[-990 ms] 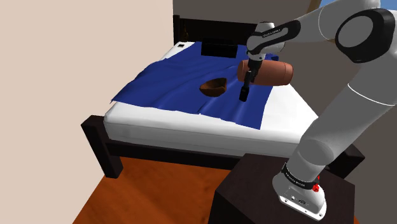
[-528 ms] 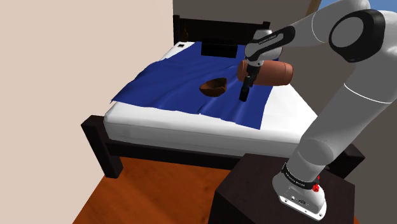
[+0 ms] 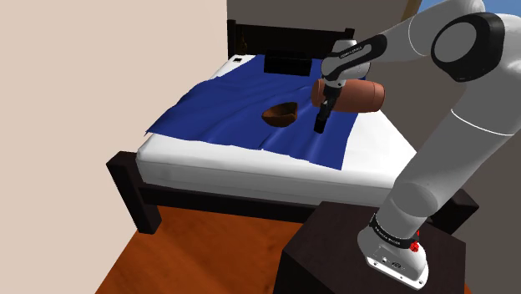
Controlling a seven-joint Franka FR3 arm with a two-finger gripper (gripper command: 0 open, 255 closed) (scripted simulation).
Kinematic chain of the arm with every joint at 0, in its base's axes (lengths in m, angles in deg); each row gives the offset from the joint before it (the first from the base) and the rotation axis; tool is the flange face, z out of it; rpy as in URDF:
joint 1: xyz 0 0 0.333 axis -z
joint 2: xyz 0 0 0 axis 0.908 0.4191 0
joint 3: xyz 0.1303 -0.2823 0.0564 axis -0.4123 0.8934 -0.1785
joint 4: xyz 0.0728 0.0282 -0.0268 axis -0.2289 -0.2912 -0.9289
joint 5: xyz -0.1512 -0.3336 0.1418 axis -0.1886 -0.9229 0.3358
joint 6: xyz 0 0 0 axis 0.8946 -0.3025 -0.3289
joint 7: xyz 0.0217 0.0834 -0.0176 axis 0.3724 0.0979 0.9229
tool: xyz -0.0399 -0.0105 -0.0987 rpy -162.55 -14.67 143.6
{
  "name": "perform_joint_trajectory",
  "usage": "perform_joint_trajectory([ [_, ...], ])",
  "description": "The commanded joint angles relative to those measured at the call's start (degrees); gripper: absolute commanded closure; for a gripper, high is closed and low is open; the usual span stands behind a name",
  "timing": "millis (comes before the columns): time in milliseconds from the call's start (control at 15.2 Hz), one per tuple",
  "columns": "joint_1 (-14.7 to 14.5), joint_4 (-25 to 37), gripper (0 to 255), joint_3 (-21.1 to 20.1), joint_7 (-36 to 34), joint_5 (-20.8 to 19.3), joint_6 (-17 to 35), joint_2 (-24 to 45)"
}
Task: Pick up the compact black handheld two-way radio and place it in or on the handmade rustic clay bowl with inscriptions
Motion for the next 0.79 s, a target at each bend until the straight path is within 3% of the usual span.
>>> perform_joint_trajectory([
  [0,0.00,0.00,255,0.00,0.00,0.00,0.00,0.00],
  [528,0.00,0.00,255,0.00,0.00,0.00,0.01,0.00],
  [726,-0.02,1.43,255,-0.18,-0.34,-0.44,-2.33,-0.99],
])
